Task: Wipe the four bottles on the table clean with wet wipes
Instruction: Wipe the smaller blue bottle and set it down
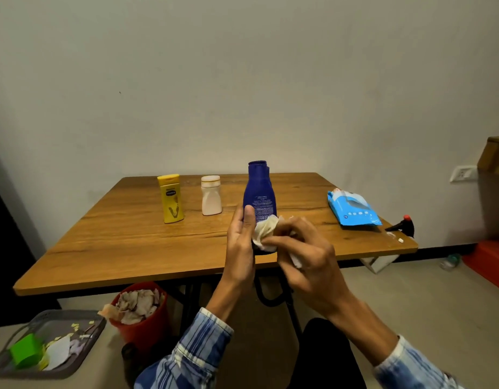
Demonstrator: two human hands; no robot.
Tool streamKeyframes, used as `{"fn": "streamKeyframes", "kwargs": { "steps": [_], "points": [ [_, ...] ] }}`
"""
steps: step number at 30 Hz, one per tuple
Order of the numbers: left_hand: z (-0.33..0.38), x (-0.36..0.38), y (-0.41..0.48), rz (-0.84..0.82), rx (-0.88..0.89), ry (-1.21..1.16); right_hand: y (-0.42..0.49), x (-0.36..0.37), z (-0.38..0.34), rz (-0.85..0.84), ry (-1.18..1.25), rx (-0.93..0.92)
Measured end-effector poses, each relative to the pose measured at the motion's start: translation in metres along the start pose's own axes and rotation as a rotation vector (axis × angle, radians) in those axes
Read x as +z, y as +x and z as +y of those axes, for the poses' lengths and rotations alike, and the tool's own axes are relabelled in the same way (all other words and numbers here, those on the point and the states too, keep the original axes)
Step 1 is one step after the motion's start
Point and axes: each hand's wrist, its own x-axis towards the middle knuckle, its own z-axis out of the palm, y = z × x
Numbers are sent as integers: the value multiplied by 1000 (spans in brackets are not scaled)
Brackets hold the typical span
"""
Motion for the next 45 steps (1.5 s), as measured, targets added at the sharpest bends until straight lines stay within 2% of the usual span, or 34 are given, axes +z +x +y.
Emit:
{"fn": "streamKeyframes", "kwargs": {
  "steps": [4, 6, 9, 13, 15, 20, 24, 26, 30, 35, 37, 39, 40, 41, 43, 45],
  "points": [
    [-1, 5, -5, -98, 69, 125, 25, -11, 0, 262, 116, 197],
    [1, 3, -6, -128, 101, 171, 28, -14, 3, 250, 121, 176],
    [6, -6, -3, -133, 162, 319, 16, -16, 10, 133, 122, 174],
    [-2, -20, 8, -122, 209, 537, 23, -36, 15, 315, 250, 369],
    [-6, -22, 12, -131, 248, 640, 37, -48, 9, 331, 242, 281],
    [-8, -20, 10, -142, 307, 677, 57, -41, 1, 4, -148, -57],
    [-9, -22, 5, -149, 327, 700, 50, -35, 8, -15, -244, 0],
    [-13, -25, 4, -160, 327, 700, 45, -32, 5, -36, -294, -42],
    [-16, -25, 3, -161, 345, 747, 49, -35, 12, -9, -279, 12],
    [-21, -29, 3, -152, 346, 765, 43, -35, 12, -97, -330, -62],
    [-25, -32, 1, -136, 349, 779, 46, -47, 21, -8, -301, 38],
    [-27, -32, 0, -124, 357, 786, 51, -60, 25, 156, -230, 147],
    [-28, -30, 1, -131, 356, 787, 53, -61, 21, 199, -202, 140],
    [-29, -29, 1, -139, 352, 785, 55, -58, 14, 189, -190, 92],
    [-30, -25, 1, -144, 345, 759, 54, -47, 3, 55, -242, -39],
    [-29, -21, 3, -136, 339, 738, 50, -36, 1, -41, -307, -61]
  ]
}}
